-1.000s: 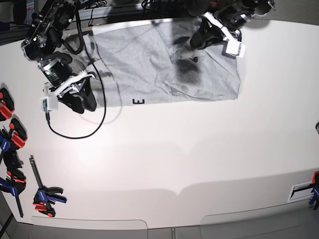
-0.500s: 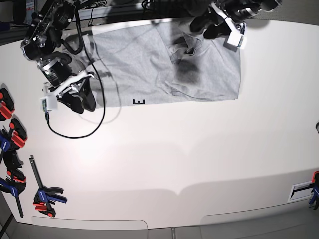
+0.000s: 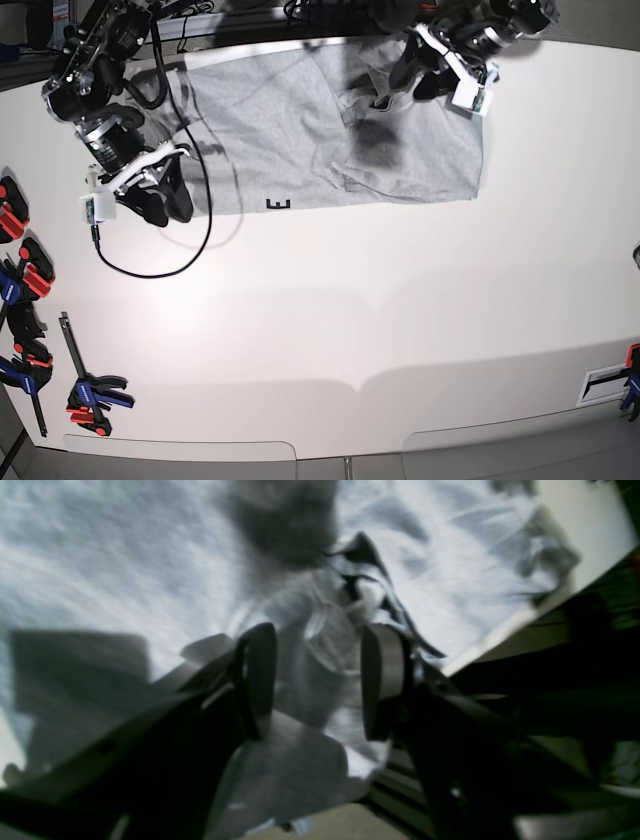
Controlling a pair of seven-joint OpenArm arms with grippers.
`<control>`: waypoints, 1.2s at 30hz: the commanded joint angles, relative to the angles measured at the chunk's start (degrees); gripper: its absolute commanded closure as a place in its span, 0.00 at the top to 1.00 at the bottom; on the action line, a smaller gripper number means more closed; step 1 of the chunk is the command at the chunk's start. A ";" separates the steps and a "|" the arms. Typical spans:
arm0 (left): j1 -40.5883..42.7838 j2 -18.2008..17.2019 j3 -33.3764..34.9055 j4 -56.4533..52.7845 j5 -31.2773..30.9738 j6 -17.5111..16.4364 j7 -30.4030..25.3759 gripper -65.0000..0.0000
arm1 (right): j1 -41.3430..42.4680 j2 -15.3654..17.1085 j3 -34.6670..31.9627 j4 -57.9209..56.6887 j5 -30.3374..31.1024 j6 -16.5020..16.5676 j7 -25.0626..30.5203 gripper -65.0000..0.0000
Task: Fold the T-shirt properly
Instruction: 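Press the left gripper onto the folded end to flatten it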
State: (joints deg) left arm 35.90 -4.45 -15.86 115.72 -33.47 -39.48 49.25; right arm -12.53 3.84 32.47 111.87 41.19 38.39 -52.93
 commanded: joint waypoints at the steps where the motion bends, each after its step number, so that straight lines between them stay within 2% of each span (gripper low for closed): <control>1: -0.26 -0.02 -0.15 1.01 0.09 -0.52 -1.40 0.39 | 0.46 0.46 0.13 1.11 1.46 -0.11 1.51 0.36; 9: -0.83 -0.02 0.68 0.50 1.55 -0.52 -1.60 0.39 | 0.46 0.44 0.13 1.11 1.44 -0.11 1.46 0.36; 12: -0.87 -0.04 3.78 -0.81 2.56 -0.52 -1.70 0.38 | 0.46 0.46 0.13 1.11 1.46 -0.11 1.46 0.36; 15: -0.87 -0.04 7.50 -2.21 6.78 -0.20 -4.24 0.38 | 0.46 0.44 0.13 1.09 1.46 -0.09 1.44 0.36; 17: -0.87 -0.07 8.50 -2.40 8.55 2.73 -6.99 0.33 | 0.46 0.44 0.13 1.11 1.44 -0.09 1.42 0.36; 23: -2.97 -0.04 8.41 -2.38 8.59 3.72 -7.30 0.00 | 0.46 0.44 0.13 1.11 1.44 -0.09 0.98 0.36; 25: -3.74 -0.04 8.41 -2.38 8.59 5.73 -7.32 0.00 | 0.46 0.46 0.13 1.11 1.46 -0.11 0.98 0.36; 30: -4.48 -0.04 8.41 -2.38 7.63 5.90 -9.14 0.00 | 0.46 0.46 0.13 1.11 1.44 -0.11 0.98 0.36; 34: -4.52 0.00 8.41 -2.38 0.83 5.88 -11.23 0.00 | 0.46 0.46 0.13 1.11 1.46 -0.11 1.01 0.36; 36: -4.52 0.13 8.41 -2.38 0.00 5.88 -12.41 0.00 | 0.46 0.46 0.13 1.11 1.46 -0.11 1.03 0.36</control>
State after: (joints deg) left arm 31.27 -4.43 -7.44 112.49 -32.38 -33.21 38.15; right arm -12.53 3.81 32.47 111.87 41.19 38.39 -53.43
